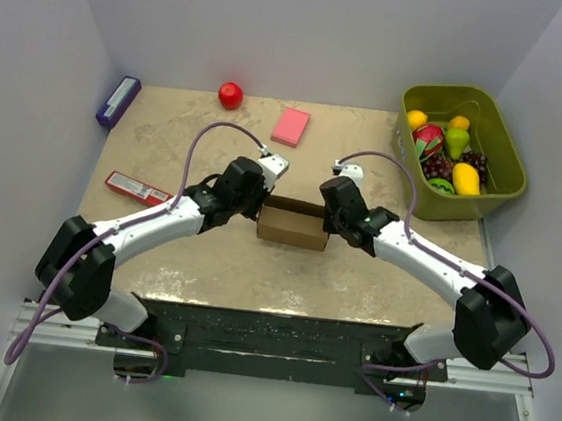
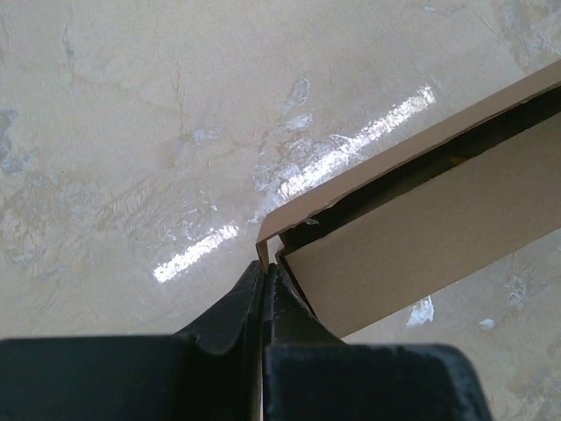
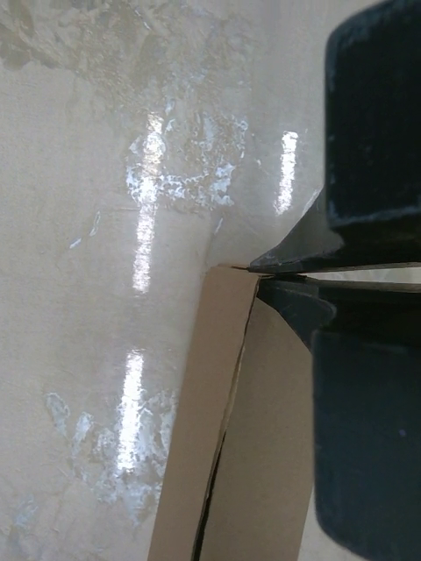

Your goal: Fold the paper box

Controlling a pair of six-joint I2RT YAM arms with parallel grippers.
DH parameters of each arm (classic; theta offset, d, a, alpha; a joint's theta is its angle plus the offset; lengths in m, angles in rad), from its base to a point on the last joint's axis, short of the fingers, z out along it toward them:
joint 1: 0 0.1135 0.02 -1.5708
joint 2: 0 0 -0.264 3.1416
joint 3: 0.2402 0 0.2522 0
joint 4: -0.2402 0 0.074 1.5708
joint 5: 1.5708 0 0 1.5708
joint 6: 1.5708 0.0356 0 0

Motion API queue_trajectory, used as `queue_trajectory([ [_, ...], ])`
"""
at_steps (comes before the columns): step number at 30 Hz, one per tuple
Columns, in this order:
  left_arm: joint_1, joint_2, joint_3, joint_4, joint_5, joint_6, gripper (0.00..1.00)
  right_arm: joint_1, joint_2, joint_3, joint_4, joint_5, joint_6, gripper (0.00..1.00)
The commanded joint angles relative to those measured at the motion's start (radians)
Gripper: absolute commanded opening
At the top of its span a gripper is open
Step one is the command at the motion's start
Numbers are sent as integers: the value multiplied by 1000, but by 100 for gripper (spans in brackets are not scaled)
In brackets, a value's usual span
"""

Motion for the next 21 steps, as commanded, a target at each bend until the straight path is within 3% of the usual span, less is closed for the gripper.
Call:
queue_trajectory([
  [1, -17, 13, 26, -37, 86, -17, 0, 25, -17, -1, -84, -4, 38, 20],
  [7, -15, 5, 28, -40, 87, 1, 0, 25, -68, 60, -135, 0, 46, 48],
  [13, -14, 3, 29, -40, 93, 10, 0, 24, -131, 100, -177, 29, 40, 68],
  [17, -14, 3, 31, -40, 94, 12, 0, 42, -206, 85, -149, 51, -21, 72],
  [21, -15, 5, 31, -40, 93, 13, 0, 119, -286, 33, -21, -27, -118, 60],
])
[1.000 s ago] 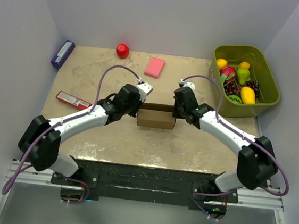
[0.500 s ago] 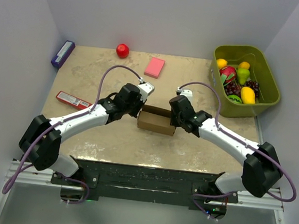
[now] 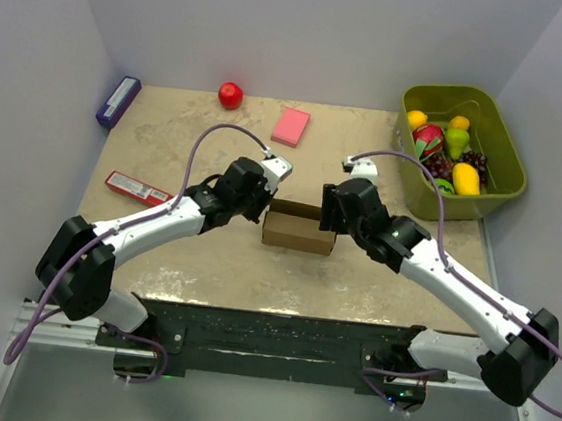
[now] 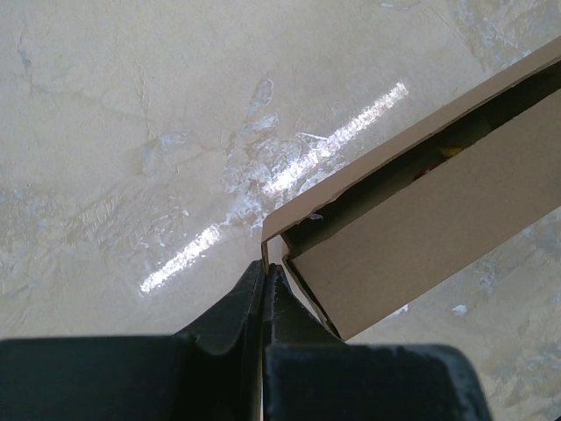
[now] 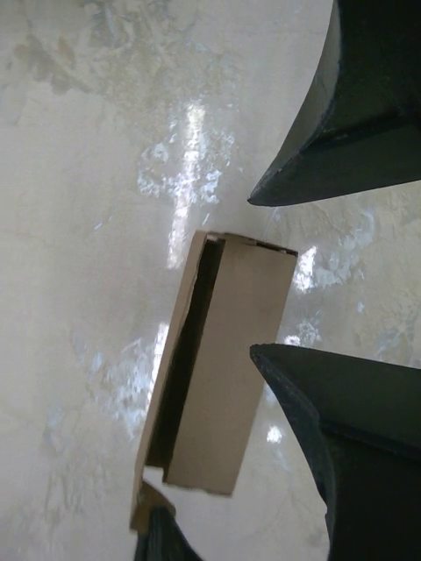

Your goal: Fold the paper box

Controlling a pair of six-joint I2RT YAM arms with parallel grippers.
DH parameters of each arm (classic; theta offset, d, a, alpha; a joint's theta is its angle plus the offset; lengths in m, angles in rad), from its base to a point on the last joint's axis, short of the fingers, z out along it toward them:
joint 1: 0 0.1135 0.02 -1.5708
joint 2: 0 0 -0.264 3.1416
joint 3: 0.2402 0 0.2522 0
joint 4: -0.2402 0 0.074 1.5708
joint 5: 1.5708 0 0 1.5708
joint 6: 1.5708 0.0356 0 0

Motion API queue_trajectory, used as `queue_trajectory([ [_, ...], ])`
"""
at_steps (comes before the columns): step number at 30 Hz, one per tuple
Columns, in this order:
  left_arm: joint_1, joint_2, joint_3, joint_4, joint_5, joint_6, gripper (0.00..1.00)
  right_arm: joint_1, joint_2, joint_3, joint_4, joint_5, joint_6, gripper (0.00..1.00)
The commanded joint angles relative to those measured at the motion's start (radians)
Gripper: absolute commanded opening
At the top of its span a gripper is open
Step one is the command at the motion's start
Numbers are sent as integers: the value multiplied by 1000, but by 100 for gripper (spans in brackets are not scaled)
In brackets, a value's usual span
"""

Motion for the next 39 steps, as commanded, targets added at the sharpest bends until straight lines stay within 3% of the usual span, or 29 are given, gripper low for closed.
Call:
queue_trajectory([
  [1, -7, 5, 26, -35, 25, 13, 0, 77, -78, -35, 131, -64, -109, 57],
  [7, -7, 11, 26, -36, 22, 14, 0, 137, 2, -60, 217, -107, -117, 47],
  [12, -7, 14, 26, -38, 18, 16, 0, 140, 79, -58, 259, -32, -84, 41],
  [26, -7, 23, 28, -42, 18, 10, 0, 140, 253, -93, 291, 19, -49, 32],
  [39, -7, 6, 68, -73, 77, -165, 0, 138, 323, -104, 276, 26, 5, 29],
])
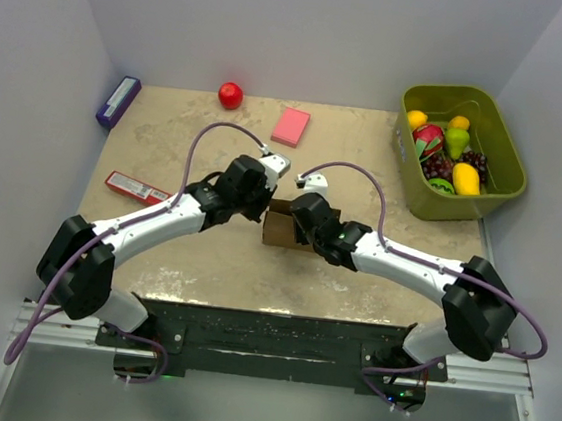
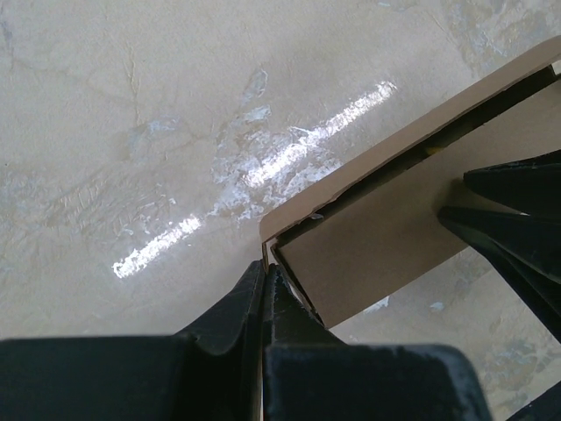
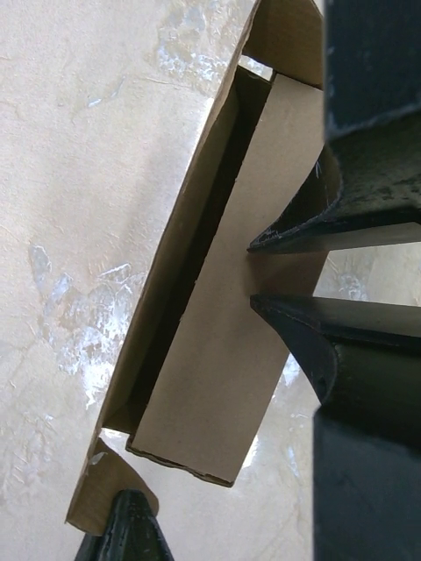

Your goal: Fold the paper box

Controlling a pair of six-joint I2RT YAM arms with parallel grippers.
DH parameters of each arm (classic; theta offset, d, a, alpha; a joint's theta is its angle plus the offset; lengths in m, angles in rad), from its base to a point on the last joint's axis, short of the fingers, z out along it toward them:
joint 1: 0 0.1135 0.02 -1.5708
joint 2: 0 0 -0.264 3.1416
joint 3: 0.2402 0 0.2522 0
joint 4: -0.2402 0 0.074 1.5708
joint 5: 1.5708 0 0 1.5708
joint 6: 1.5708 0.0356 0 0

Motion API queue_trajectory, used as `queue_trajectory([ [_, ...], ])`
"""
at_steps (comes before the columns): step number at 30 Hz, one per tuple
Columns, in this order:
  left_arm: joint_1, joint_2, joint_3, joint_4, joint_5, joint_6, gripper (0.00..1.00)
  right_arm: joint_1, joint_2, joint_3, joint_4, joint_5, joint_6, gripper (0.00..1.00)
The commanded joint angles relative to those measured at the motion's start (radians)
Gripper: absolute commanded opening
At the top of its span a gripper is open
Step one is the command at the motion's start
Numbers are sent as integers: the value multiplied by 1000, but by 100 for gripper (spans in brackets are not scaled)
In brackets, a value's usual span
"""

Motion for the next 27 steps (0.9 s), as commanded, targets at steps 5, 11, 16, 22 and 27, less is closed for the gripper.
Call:
queue_trajectory([
  [5, -9, -1, -3, 39, 107, -171, 0, 2, 47, -27, -43, 6, 39, 28],
  [11, -9, -9, -67, 105, 136, -229, 0, 4, 50, -31, -43, 6, 39, 28],
  [16, -9, -21, -122, 160, 165, -267, 0, 2, 56, -34, -40, 6, 39, 27],
  [22, -9, -39, -165, 192, 169, -296, 0, 2, 69, -28, -37, -1, 41, 27],
  [27, -9, -61, -142, 197, 176, -312, 0, 2, 78, -25, -40, -2, 41, 27],
])
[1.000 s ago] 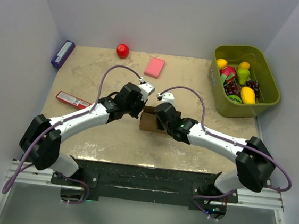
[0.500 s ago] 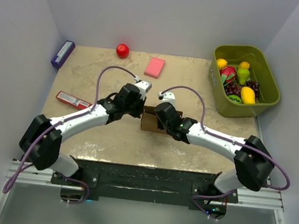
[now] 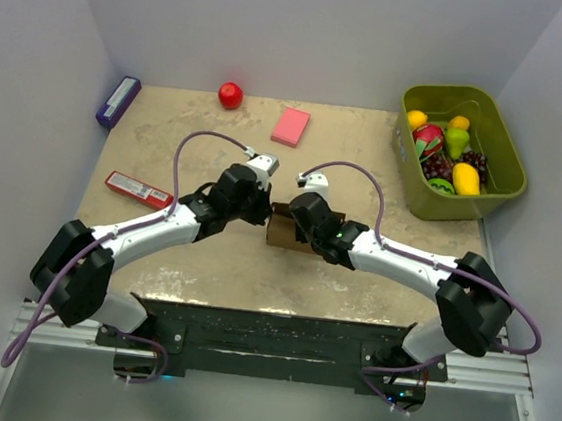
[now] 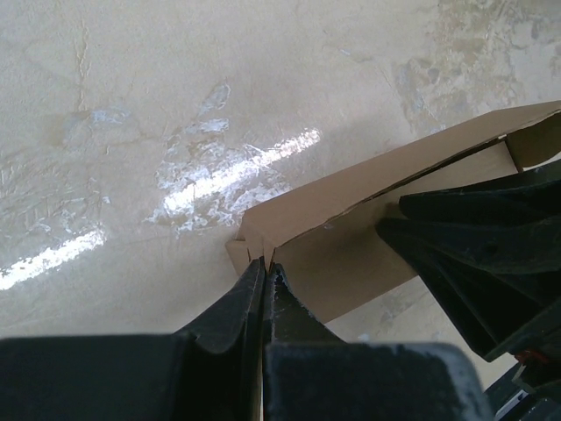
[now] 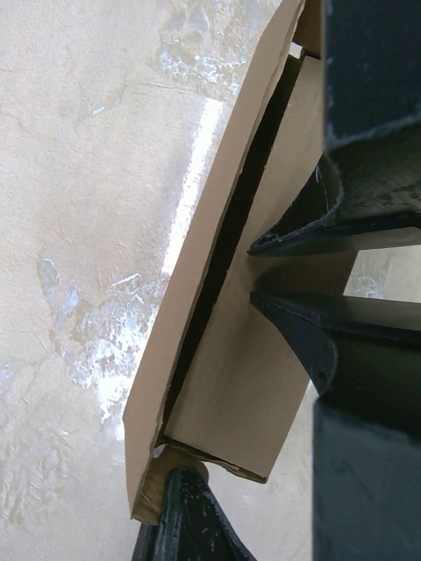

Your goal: Fold the paper box

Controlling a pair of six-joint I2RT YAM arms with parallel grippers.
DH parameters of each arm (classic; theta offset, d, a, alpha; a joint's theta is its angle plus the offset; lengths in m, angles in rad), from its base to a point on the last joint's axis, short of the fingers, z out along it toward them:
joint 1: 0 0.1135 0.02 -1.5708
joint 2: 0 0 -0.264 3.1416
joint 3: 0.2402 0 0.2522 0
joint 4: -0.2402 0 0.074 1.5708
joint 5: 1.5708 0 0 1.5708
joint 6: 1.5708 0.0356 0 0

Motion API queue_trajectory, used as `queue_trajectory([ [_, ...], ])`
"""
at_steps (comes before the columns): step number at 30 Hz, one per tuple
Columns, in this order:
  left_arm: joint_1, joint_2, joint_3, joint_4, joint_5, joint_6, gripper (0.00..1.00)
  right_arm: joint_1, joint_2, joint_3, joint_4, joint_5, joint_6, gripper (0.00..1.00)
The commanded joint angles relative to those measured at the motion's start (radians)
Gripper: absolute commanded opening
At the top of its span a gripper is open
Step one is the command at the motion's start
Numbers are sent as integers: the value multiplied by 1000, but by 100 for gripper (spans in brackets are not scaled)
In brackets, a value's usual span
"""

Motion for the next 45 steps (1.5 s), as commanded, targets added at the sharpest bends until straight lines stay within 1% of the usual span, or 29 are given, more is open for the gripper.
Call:
queue_trajectory([
  [1, -17, -24, 3, -10, 121, -53, 0, 4, 48, -25, -68, -26, 22, 27],
  [8, -17, -41, 39, -30, 104, -44, 0, 4, 38, -22, -81, -20, 26, 26],
  [10, -17, -26, 46, -53, 86, -22, 0, 4, 24, -10, -94, -22, 26, 28],
  [12, -17, -10, 63, -97, 60, -2, 0, 4, -8, 1, -105, -23, 22, 35],
  [14, -17, 13, 94, -127, 47, 24, 0, 6, -39, 9, -104, -37, 5, 40],
  [15, -17, 19, 103, -145, 43, 33, 0, 4, -71, 9, -102, -43, -3, 45],
  [18, -15, 39, 135, -177, 31, 65, 0, 4, -132, 3, -82, -92, -59, 51],
  [23, -14, 80, 195, -223, 32, 117, 0, 6, -192, -33, -71, -146, -179, 57],
  [24, -12, 88, 206, -240, 32, 127, 0, 9, -195, -34, -77, -160, -193, 62],
  [27, -3, 114, 244, -275, 41, 159, 0, 15, -197, -40, -120, -152, -240, 73],
  [28, 2, 122, 256, -280, 46, 173, 0, 18, -194, -42, -126, -140, -256, 74],
  [31, 9, 131, 273, -295, 55, 191, 0, 27, -177, -44, -151, -96, -263, 75],
  [38, 17, 142, 298, -312, 80, 206, 0, 58, -159, -47, -134, -77, -314, 75],
  [43, 18, 142, 301, -315, 83, 211, 0, 78, -102, -40, -156, -10, -337, 68],
  [45, 18, 142, 301, -314, 86, 209, 0, 90, -91, -40, -168, 30, -340, 61],
])
